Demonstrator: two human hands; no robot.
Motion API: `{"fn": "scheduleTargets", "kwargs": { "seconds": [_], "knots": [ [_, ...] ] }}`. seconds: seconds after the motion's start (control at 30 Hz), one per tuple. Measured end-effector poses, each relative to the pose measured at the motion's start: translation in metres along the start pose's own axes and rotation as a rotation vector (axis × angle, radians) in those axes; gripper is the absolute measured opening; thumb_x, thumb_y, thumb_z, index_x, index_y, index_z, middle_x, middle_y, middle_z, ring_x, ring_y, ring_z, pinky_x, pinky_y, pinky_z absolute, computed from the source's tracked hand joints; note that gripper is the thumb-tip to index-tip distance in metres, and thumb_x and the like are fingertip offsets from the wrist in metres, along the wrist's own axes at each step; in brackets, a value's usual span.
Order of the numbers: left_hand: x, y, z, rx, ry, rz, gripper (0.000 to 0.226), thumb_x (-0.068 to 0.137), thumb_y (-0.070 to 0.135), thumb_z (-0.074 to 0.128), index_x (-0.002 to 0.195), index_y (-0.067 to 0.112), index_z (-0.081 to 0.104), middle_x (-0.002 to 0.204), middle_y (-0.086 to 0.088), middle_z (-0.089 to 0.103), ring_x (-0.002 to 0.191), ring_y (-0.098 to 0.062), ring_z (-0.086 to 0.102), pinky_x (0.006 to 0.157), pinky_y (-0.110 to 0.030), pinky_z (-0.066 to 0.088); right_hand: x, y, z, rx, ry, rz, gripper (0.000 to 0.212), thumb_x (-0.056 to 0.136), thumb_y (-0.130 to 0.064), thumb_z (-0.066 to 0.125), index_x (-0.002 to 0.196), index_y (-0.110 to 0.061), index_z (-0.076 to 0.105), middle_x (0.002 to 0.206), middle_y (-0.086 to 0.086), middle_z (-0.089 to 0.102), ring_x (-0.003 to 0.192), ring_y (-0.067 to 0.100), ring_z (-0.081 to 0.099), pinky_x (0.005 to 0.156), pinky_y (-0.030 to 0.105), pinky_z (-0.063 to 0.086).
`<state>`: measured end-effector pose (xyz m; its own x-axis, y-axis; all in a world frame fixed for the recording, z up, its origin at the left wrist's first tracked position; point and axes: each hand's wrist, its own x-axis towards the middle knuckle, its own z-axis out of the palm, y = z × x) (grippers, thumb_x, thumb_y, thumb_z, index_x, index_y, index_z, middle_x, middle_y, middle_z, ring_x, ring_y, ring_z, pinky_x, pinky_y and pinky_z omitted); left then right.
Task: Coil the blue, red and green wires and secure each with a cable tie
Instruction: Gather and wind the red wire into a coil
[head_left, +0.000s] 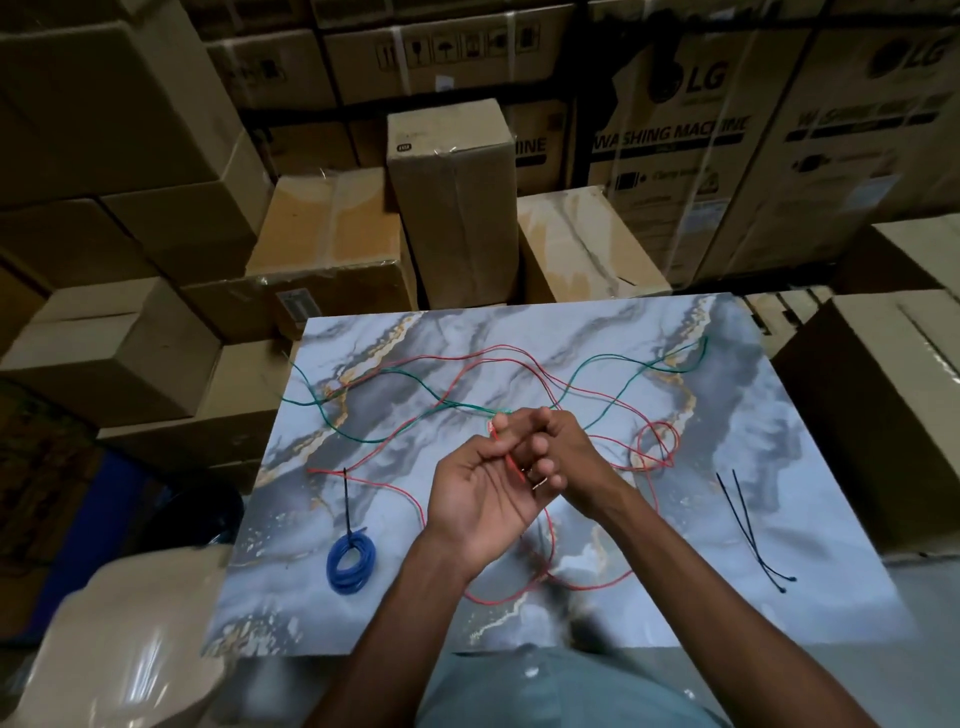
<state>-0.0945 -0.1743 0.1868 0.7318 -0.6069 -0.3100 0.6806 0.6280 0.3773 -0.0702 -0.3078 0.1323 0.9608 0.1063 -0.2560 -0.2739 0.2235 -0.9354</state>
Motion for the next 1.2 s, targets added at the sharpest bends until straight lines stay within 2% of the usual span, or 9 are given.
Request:
{"fn": "scheduleTargets", "kwargs": {
  "seconds": [0.17,0.3,0.43,0.6,0.7,0.8,0.9,1.07,1.2],
  "knots": [
    [0.005,-0.006,-0.002,0.113,-0.032,0.047,0.039,0.093,0.010,0.040,0.115,0.001,0.071,0.081,-0.010,0.068,0.075,-0.022,0.068,0.073,-0.032,0.058,-0.005,-0.003,0.001,0.116,0.001,0.021,0.036,0.101,0.002,0.055,0.071,-0.013,0.068,0.048,-0.012,0.048,0.037,-0.003,0.041,0.039,0.007,0.034],
    [0.005,-0.014,-0.009,0.329,-0.022,0.133,0.037,0.099,0.014,0.044,0.128,-0.005,0.056,0.087,-0.012,0.068,0.084,-0.025,0.069,0.079,-0.032,0.057,-0.006,-0.003,-0.003,0.099,0.027,0.019,0.039,0.100,-0.003,0.061,0.069,-0.020,0.077,0.055,0.003,0.046,0.045,0.009,0.045,0.042,0.014,0.040],
    [0.004,-0.015,-0.014,0.406,0.051,0.175,0.041,0.099,0.015,0.047,0.131,-0.009,0.053,0.088,-0.014,0.068,0.087,-0.027,0.070,0.080,-0.033,0.057,-0.007,-0.010,-0.004,0.090,0.045,0.030,0.030,0.096,-0.017,0.069,0.067,-0.017,0.071,0.043,0.000,0.041,0.035,0.005,0.036,0.039,0.015,0.037],
    [0.001,-0.012,-0.012,0.441,0.154,0.185,0.034,0.096,0.018,0.049,0.115,-0.006,0.063,0.092,-0.018,0.073,0.090,-0.028,0.073,0.079,-0.031,0.058,-0.005,-0.012,-0.006,0.018,0.054,-0.018,0.026,0.085,-0.036,0.078,0.074,-0.013,0.072,0.072,0.005,0.058,0.065,0.011,0.055,0.061,0.021,0.046],
    [-0.002,-0.008,-0.012,0.393,0.140,0.173,0.034,0.099,0.013,0.044,0.122,-0.007,0.060,0.107,-0.024,0.071,0.099,-0.032,0.071,0.085,-0.033,0.058,-0.004,-0.011,-0.007,-0.037,0.030,-0.037,0.015,0.090,-0.022,0.075,0.076,-0.017,0.078,0.077,0.000,0.070,0.073,0.009,0.066,0.069,0.021,0.052],
    [-0.005,-0.002,-0.015,0.275,0.110,0.126,0.040,0.098,0.011,0.036,0.126,-0.006,0.059,0.116,-0.025,0.069,0.105,-0.032,0.070,0.088,-0.036,0.057,-0.008,-0.007,-0.004,-0.083,-0.001,-0.069,0.039,0.096,0.002,0.061,0.072,-0.022,0.081,0.083,-0.004,0.077,0.088,0.005,0.072,0.078,0.017,0.054],
    [-0.007,0.002,-0.017,0.216,0.060,0.061,0.047,0.095,0.014,0.032,0.124,-0.004,0.065,0.118,-0.025,0.068,0.109,-0.034,0.067,0.092,-0.038,0.055,-0.013,-0.009,0.003,-0.074,-0.042,-0.096,0.033,0.093,-0.003,0.062,0.073,-0.020,0.082,0.084,-0.001,0.077,0.090,0.009,0.073,0.083,0.020,0.055],
    [-0.007,0.001,-0.019,0.171,-0.029,0.012,0.052,0.094,0.013,0.028,0.134,-0.008,0.054,0.113,-0.024,0.068,0.107,-0.036,0.067,0.092,-0.040,0.055,-0.012,-0.007,0.006,-0.059,-0.058,-0.081,0.023,0.098,0.004,0.055,0.085,-0.005,0.072,0.072,-0.006,0.072,0.069,0.003,0.069,0.067,0.012,0.052],
    [-0.004,0.001,-0.021,0.098,-0.035,0.044,0.049,0.087,0.010,0.031,0.111,-0.005,0.071,0.097,-0.021,0.073,0.096,-0.034,0.071,0.084,-0.040,0.058,-0.011,-0.006,0.009,-0.061,-0.049,-0.089,0.017,0.092,0.003,0.061,0.087,-0.008,0.073,0.077,-0.005,0.075,0.076,0.004,0.071,0.072,0.014,0.054]
  ]
}}
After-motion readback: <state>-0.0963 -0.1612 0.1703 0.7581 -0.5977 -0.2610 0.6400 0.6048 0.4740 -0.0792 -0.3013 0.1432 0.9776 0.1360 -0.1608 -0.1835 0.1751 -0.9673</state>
